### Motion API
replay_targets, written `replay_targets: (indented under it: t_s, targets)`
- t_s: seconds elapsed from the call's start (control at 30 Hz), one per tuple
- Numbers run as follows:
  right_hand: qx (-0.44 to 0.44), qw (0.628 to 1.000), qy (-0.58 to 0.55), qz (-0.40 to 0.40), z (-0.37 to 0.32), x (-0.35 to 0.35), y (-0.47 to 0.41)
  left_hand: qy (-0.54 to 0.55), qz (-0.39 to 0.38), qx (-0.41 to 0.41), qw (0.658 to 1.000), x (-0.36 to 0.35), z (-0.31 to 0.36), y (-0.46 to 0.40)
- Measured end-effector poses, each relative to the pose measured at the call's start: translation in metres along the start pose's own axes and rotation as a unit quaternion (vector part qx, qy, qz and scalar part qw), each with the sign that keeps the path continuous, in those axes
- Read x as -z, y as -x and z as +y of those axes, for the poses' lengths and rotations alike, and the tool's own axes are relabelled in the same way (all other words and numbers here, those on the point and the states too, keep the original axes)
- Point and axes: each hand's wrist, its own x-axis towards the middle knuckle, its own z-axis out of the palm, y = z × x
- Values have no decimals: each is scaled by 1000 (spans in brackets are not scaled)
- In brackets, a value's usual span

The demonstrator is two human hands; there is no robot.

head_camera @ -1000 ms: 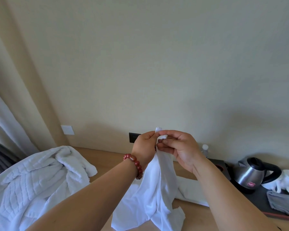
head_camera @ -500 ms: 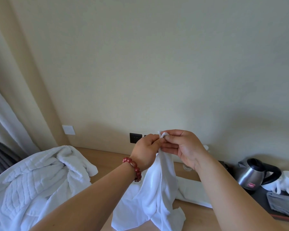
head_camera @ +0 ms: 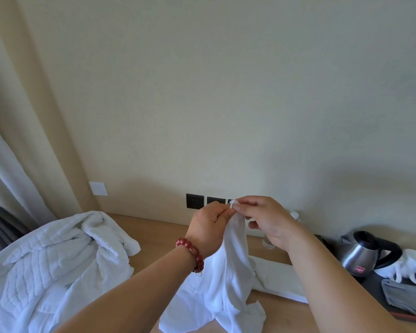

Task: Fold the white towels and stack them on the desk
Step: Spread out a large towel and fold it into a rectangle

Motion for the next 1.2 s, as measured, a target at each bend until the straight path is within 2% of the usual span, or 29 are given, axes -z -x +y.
replay_targets:
  t_s: [0.17,0.33,0.43,0.53,0.6,0.73,0.9,1.0,1.07,1.13,1.2]
  targets:
    - [25,998,-43,36,5,-8,3,-30,7,-8,999,-2,0,0]
    - [-2,987,67,146,8,-6,8,-111,65,-81,988,-9,-7,4]
    - [-110,992,3,58,3,-9,19,-191,116,-165,961,-16,-8,5]
    - [-173,982,-71,-11,2,-7,27,-256,101,-268,923,-21,-12,8]
    - [-182,981,-61,-15,2,-5,28,-277,82,-301,909,-23,-14,10]
    - [-167,984,48,29,1,-8,29,-294,60,-350,888,-28,-14,14]
    - [-123,983,110,74,5,-8,28,-294,64,-352,886,-34,-15,17]
    - [-63,968,229,85,7,-9,30,-263,78,-347,897,-37,-12,23]
    - [-16,938,328,113,8,-6,29,-231,85,-332,911,-38,-9,27]
    - [12,920,365,145,6,-1,29,-213,102,-279,931,-34,-7,26]
    - [30,938,313,147,5,6,23,-192,121,-172,959,-23,-5,18]
